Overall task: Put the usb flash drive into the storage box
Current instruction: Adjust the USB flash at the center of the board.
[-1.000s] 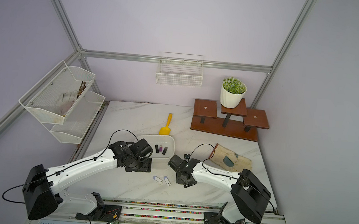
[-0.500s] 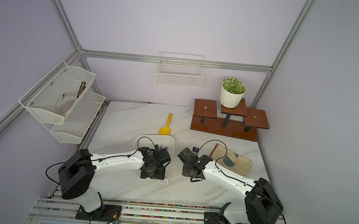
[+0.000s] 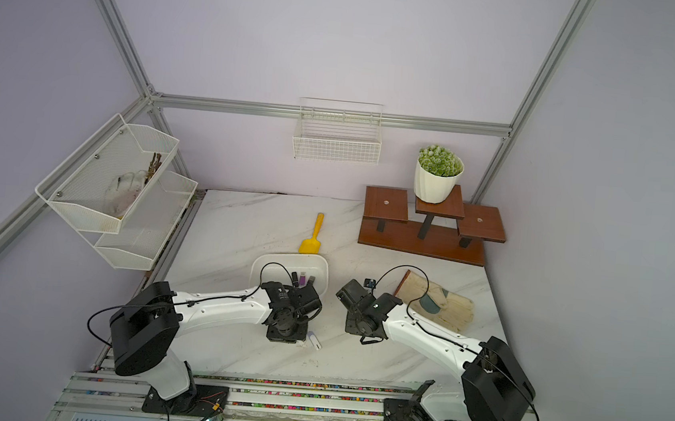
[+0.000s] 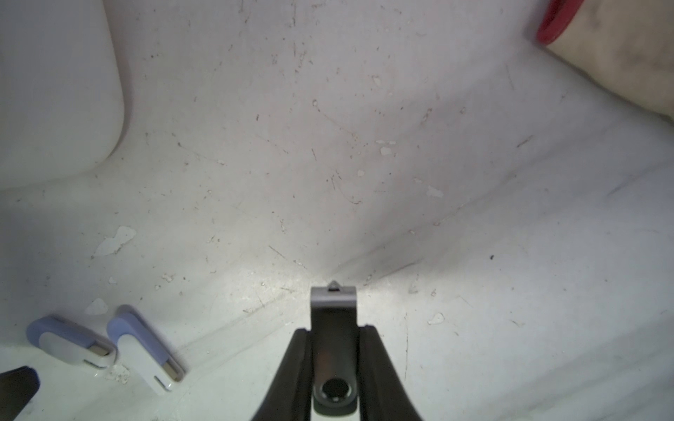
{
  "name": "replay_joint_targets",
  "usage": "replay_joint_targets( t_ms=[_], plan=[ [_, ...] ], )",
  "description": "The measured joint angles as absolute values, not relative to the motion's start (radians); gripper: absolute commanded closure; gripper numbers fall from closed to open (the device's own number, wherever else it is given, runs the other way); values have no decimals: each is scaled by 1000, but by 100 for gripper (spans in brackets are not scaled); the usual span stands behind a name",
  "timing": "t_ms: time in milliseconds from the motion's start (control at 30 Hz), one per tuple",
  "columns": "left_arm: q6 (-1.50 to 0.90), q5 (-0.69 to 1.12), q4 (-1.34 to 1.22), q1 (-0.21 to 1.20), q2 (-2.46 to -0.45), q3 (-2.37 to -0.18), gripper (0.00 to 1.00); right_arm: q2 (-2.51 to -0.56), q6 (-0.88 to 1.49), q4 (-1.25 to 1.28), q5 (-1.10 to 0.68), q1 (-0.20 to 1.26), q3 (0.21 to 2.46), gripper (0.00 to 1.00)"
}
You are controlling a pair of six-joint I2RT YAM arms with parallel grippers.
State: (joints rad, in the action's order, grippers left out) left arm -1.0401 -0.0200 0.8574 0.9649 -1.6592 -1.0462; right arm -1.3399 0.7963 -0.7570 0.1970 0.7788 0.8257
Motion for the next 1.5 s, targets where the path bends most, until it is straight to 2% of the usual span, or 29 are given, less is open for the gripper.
replay_joint_targets(
  t_ms=[567,1500],
  plan=[
    [-1028,7,863,963,-1732,-1050,100,-1340,780,-762,197,779,826,100],
    [-958,-41,850,877,-1742,-1065,100,-1340,780,-784,214,778,826,100]
  ],
)
